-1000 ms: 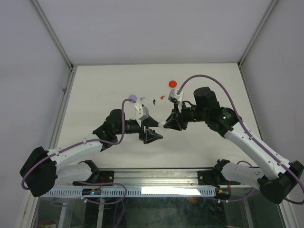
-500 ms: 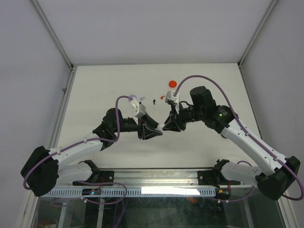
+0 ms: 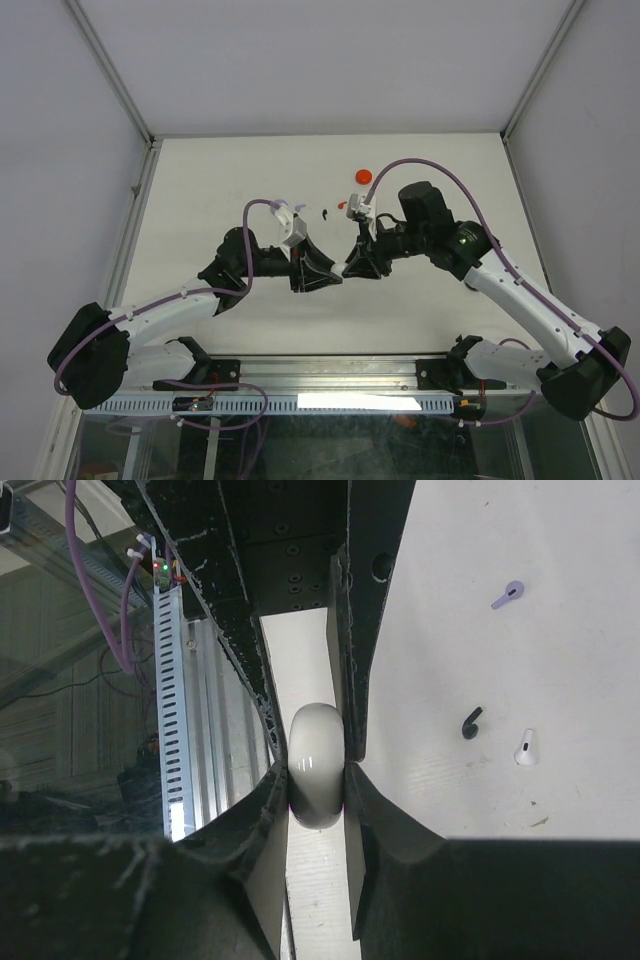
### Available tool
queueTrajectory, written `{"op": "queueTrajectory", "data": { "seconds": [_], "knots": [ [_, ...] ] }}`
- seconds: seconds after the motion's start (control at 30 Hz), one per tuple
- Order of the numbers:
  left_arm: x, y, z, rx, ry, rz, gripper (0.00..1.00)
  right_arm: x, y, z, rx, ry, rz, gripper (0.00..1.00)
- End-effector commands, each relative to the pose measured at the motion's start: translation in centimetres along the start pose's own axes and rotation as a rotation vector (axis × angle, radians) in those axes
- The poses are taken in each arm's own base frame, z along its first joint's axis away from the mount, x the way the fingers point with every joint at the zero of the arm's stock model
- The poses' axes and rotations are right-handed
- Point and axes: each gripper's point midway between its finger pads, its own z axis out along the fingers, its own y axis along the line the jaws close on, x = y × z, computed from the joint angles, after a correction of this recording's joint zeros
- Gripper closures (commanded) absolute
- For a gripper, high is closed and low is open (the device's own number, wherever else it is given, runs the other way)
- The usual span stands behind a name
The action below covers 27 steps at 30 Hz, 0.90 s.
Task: Insert the wireless bluetooth earbuds into the charging case
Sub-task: Open the charging case.
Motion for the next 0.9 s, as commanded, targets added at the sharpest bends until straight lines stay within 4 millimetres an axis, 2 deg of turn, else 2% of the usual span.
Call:
{"op": "queueTrajectory", "data": {
  "seconds": [0.0,0.3,0.87],
  "knots": [
    [-1.1,-1.0,0.2,0.070,-0.023,0.038,0.69,-2.7,0.3,-0.6,-0.016,-0.054,-0.069,1.00],
    [-0.5,-1.3,0.4,0.112,0.005,0.027,0.76,-2.5,0.2,-0.2,-0.044,-0.012,-0.054,1.00],
    [0.4,-1.7,0.6,0.169,0.038,0.005,0.69,-2.3,-0.1,0.3,-0.063,0.049,-0.051,1.00]
  ]
}}
